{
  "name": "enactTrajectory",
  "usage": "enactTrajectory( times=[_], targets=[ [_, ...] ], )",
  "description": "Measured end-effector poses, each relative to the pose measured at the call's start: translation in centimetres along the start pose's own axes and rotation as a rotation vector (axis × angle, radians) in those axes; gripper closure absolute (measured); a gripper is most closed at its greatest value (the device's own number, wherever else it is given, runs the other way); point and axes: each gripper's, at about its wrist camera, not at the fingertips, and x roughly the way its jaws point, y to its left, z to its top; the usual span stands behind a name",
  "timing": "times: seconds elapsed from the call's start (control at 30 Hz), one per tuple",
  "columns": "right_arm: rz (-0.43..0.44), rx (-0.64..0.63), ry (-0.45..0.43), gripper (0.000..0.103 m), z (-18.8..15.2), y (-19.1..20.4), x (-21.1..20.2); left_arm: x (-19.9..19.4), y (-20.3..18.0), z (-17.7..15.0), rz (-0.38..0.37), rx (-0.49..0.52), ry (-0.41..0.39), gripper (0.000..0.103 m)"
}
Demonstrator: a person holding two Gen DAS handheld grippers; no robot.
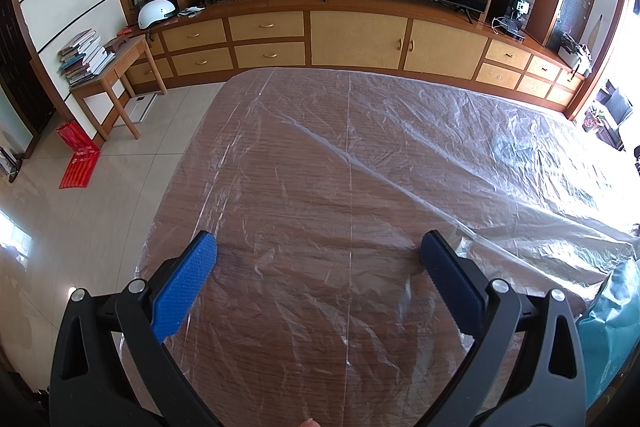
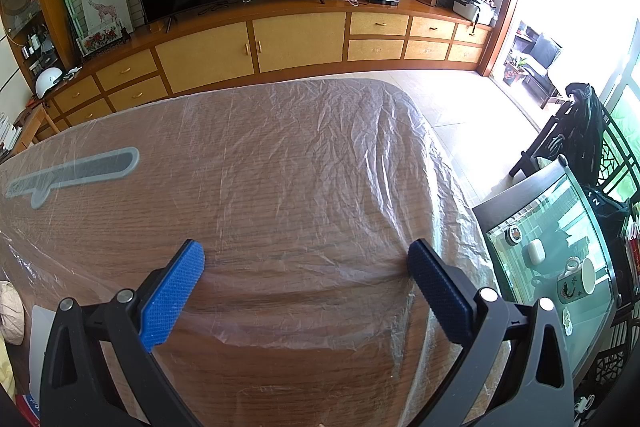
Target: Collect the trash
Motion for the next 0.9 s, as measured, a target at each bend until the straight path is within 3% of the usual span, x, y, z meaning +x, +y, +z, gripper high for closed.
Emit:
enactTrajectory(
  times=[0.37,0.63,0.9],
  targets=[
    [-0.001,0.036,-0.008,0.004,-0.2,-0.9,-0.8,-0.3,-0.3,-0.3,-0.007,-0.003,0.006,0.002],
    [-0.013,0.008,-0.07,0.004,0.9,0.2,-5.2,-5.3,-0.7,1.1,-0.002,0.028,-0.106,0.002],
    [0.06,-0.012,-0.118,0.004,-0.6,3.5,-12.6,-11.4,-2.1,0.2,-0.087,0.055,-0.188,0.002]
  ],
)
